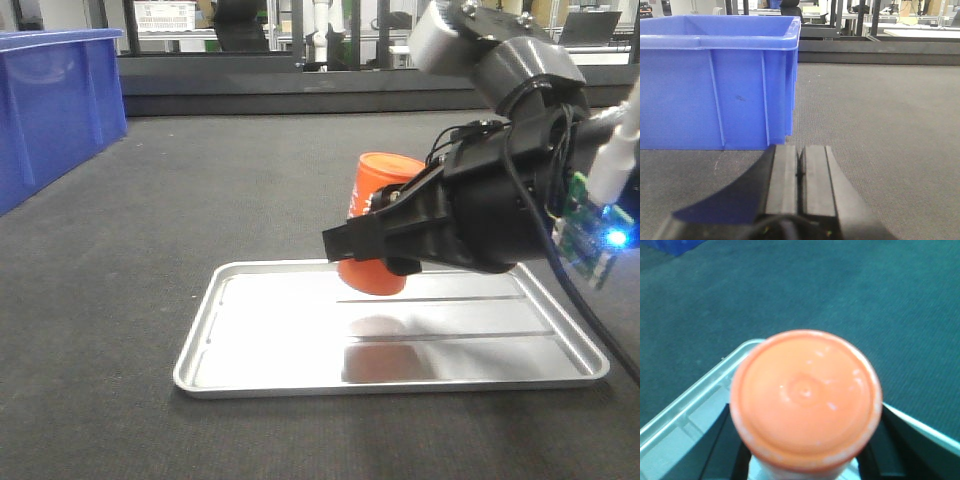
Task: Grab orange capacitor from left shelf to right conveyor
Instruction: 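Lower the held capacitor onto the silver tray with the right gripper, then open the right gripper and withdraw it upward from the capacitor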
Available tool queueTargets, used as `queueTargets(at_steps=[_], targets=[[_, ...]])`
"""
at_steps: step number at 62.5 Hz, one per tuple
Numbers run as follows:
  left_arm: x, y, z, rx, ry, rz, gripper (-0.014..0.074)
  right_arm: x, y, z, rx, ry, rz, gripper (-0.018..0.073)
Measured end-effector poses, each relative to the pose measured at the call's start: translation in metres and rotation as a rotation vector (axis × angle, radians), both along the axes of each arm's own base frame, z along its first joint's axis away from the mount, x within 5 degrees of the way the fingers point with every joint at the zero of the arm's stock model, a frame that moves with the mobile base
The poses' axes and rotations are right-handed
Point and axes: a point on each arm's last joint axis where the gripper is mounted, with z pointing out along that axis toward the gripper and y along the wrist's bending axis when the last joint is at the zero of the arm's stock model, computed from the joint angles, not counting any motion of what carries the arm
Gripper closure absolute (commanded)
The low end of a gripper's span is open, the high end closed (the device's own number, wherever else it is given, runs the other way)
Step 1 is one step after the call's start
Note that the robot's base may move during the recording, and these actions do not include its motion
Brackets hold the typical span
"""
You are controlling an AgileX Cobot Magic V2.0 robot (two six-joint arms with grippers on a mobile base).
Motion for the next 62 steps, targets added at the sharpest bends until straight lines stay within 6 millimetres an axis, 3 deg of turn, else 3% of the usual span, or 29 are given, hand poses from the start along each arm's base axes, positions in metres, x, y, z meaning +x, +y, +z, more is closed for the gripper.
queueTargets(at_steps=[25, 31, 39, 43, 62], targets=[[0.0, 0.0, 0.0, 0.0, 0.0, 0.0, 0.0722, -0.0008, -0.0016, -0.004, -0.054, 0.015, 0.004, 0.048], [0.0, 0.0, 0.0, 0.0, 0.0, 0.0, 0.0722, -0.0011, -0.0022, -0.0061, -0.069, 0.031, 0.003, 0.0336], [0.0, 0.0, 0.0, 0.0, 0.0, 0.0, 0.0722, -0.0015, -0.0027, -0.0073, -0.08, 0.042, 0.001, 0.0023], [0.0, 0.0, 0.0, 0.0, 0.0, 0.0, 0.0722, -0.0015, -0.0027, -0.0073, -0.08, 0.042, 0.001, -0.008], [0.0, 0.0, 0.0, 0.0, 0.0, 0.0, 0.0722, -0.0008, -0.0015, -0.0018, -0.032, 0.016, -0.002, -0.0071]])
